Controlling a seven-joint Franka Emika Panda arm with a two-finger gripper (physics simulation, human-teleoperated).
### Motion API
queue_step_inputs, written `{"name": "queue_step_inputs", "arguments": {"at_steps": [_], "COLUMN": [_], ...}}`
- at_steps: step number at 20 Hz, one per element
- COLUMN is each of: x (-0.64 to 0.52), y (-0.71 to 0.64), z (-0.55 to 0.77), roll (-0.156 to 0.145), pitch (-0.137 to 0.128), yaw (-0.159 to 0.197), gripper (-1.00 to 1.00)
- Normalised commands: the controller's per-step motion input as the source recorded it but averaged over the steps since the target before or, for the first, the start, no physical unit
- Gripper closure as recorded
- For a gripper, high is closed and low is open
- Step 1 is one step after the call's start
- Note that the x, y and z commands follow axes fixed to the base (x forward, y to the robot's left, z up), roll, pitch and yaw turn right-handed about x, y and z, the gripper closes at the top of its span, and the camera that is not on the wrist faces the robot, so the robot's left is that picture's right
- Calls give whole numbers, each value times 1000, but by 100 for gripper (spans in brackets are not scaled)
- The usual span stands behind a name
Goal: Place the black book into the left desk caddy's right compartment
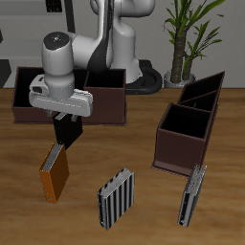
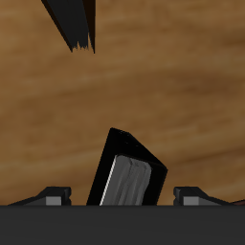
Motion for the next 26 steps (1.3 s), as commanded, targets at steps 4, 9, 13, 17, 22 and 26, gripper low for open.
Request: {"name": "queue_step_inputs", "arguments": {"at_steps": [4, 9, 13, 17, 22, 26], "x": [51, 87, 38, -5, 37, 92], "y": [41, 50, 244, 444, 569, 385], "z": [-22, 145, 289, 441, 528, 467], "roll": [3, -4, 13, -6, 22, -18], "pitch": [4, -7, -25, -6, 31, -6], "yaw": [-20, -26, 24, 0, 17, 41], "gripper": [100, 100, 100, 100, 100, 100]}}
